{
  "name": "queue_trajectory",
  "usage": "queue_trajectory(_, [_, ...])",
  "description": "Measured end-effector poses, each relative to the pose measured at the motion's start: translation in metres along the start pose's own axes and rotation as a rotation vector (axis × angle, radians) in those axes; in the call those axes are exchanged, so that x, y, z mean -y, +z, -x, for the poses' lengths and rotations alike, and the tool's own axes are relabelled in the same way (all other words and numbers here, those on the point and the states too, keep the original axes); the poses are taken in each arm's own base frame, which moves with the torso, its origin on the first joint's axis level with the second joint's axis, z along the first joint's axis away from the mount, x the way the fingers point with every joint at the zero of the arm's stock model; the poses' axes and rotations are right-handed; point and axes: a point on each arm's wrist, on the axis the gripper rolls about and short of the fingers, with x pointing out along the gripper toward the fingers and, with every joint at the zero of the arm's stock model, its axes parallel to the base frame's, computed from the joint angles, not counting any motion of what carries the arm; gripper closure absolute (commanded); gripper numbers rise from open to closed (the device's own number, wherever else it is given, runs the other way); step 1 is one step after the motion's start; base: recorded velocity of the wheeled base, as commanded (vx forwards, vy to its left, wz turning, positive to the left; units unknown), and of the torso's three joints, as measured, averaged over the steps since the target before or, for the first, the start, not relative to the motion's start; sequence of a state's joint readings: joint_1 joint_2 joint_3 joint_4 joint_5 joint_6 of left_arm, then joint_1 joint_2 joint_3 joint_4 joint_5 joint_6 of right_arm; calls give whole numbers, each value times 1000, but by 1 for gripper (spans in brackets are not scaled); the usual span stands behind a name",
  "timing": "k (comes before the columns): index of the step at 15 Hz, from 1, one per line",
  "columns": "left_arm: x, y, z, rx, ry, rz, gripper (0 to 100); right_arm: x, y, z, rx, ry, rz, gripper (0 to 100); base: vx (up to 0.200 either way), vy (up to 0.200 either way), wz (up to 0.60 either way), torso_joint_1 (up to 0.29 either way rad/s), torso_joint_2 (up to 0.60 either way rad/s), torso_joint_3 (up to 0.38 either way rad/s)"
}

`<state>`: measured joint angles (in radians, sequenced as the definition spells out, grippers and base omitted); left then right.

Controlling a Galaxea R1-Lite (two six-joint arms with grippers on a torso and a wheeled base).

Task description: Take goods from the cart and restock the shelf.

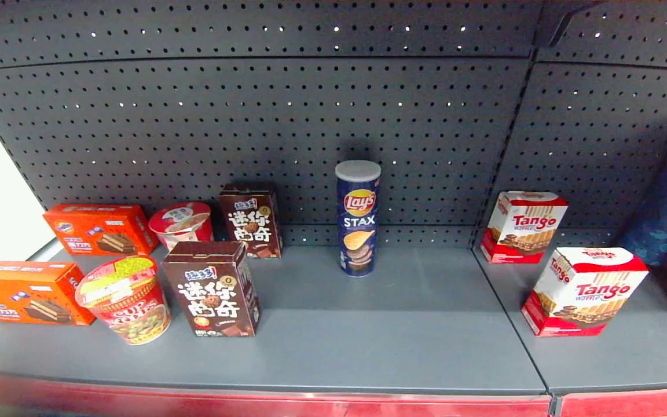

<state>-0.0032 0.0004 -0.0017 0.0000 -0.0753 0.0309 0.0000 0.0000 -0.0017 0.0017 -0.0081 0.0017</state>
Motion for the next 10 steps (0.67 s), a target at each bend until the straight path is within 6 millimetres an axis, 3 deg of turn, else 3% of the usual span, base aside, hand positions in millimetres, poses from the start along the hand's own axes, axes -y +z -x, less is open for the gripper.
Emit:
queue_trajectory(4, [0,0,0,0,0,0,0,0,0,0,0,0,0,0,0,0,0,0,0,0])
queue_trajectory(10, [0,0,0,-1,0,0,0,0,0,0,0,0,3,0,0,0,600,3,2,2])
